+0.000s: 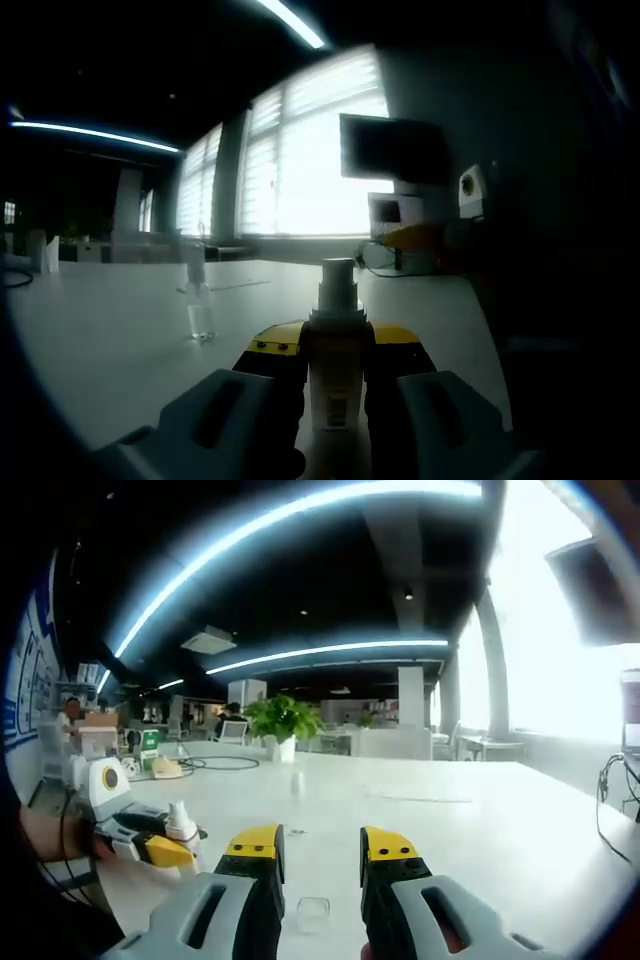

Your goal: Clamp pump bottle remove cover press pump head put on cover

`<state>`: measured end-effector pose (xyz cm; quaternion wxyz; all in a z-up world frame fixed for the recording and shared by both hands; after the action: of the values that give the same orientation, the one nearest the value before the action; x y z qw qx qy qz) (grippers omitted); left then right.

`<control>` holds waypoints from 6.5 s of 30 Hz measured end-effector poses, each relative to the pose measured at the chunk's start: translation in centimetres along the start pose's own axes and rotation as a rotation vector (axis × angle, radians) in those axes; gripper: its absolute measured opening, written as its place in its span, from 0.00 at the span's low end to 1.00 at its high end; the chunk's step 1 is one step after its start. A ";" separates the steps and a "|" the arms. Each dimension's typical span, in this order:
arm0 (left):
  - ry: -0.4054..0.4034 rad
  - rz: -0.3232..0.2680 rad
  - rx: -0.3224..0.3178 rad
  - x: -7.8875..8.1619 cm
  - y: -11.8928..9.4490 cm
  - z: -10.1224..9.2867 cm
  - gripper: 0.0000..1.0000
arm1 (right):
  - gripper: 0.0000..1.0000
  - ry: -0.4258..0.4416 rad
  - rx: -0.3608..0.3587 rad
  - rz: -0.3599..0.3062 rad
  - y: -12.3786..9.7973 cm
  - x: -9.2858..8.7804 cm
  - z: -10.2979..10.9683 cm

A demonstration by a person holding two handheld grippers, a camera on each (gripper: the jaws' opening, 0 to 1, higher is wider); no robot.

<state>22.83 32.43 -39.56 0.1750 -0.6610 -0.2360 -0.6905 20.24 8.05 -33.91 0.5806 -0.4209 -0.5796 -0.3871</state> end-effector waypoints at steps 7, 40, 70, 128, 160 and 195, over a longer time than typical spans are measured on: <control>0.001 0.001 0.003 0.0 0.0 0.1 0.13 | 0.25 -0.024 0.007 0.072 0.8 -1.4 0.1; 0.005 0.002 0.006 0.1 -0.1 0.0 0.13 | 0.19 -0.029 0.008 0.254 2.2 -7.6 1.0; 0.006 0.003 0.005 0.1 -0.2 0.0 0.13 | 0.12 -0.039 -0.008 0.176 0.8 -6.2 1.4; 0.009 0.004 0.003 0.1 -0.2 0.0 0.13 | 0.12 -0.022 0.055 0.147 0.1 2.7 3.3; 0.012 0.004 0.004 0.0 -0.1 0.0 0.13 | 0.13 -0.060 0.265 0.155 2.5 3.9 10.7; 0.015 0.005 0.002 0.0 -0.1 -0.1 0.13 | 0.13 -0.035 0.280 0.187 2.8 2.3 11.8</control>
<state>22.68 32.40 -39.54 0.1791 -0.6561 -0.2340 -0.6947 18.87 20.19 -32.02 0.6569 -0.3946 -0.5963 -0.2392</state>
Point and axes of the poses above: the point that each gripper's makers call its tool centre point, and the gripper's own axes: y roughly forward along the fingers, z roughly to its left, x roughly out of its top, the point moved 9 cm from there along -y, roughly backward along the fingers
